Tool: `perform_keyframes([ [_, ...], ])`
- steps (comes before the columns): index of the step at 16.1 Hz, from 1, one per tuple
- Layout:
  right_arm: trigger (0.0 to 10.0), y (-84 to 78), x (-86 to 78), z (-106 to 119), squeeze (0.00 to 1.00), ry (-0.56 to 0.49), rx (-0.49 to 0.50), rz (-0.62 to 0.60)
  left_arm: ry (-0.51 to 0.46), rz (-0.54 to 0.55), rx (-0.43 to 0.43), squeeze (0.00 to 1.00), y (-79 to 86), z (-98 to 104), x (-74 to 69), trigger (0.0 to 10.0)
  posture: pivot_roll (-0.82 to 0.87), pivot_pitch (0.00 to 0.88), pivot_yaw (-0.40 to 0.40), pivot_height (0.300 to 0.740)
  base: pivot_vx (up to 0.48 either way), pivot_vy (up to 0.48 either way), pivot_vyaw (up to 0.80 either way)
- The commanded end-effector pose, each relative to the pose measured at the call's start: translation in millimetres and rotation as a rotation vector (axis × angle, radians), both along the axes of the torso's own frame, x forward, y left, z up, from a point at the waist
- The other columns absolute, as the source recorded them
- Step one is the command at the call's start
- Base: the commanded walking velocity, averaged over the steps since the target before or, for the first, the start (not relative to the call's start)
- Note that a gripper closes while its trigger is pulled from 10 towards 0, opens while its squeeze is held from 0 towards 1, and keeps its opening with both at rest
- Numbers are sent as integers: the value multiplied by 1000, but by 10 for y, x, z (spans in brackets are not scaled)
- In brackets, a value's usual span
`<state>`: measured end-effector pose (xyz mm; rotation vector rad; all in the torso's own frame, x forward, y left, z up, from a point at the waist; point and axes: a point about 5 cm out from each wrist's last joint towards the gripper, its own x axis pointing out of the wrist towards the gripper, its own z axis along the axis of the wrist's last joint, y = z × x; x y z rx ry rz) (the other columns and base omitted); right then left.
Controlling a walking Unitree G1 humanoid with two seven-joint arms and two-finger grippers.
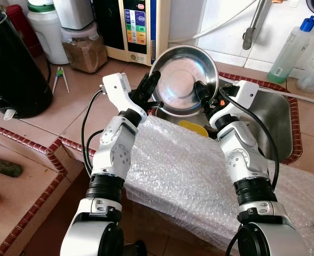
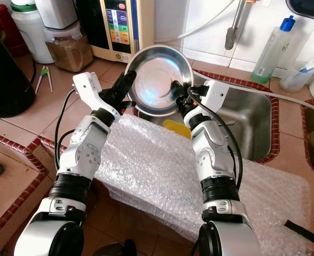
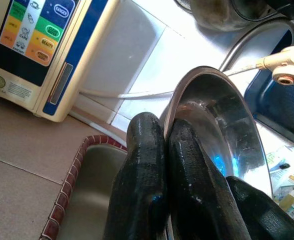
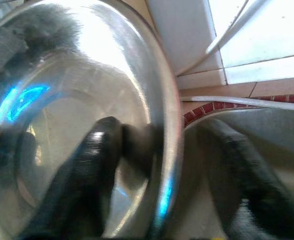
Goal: Kitchen organization
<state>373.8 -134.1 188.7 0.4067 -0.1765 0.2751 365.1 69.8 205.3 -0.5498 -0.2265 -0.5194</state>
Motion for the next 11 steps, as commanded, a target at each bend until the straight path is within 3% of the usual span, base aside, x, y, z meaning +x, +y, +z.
perform_keyframes([
  [1, 0, -47, 18, 18, 0, 0, 17, -22, -25, -14, -11, 0, -22, 64, -16, 0, -25, 69, 38, 740, 0, 0, 0],
  [5, 0, -119, 14, -34, 0, 18, 16, -61, -34, 64, 13, 0, 99, 89, 37, 0, -27, 70, 40, 740, 0, 0, 0],
  [11, 0, -132, 22, -38, 0, 24, 6, -58, -35, 81, 16, 0, 106, 87, 47, 0, -40, 69, 33, 740, 0, 0, 0],
])
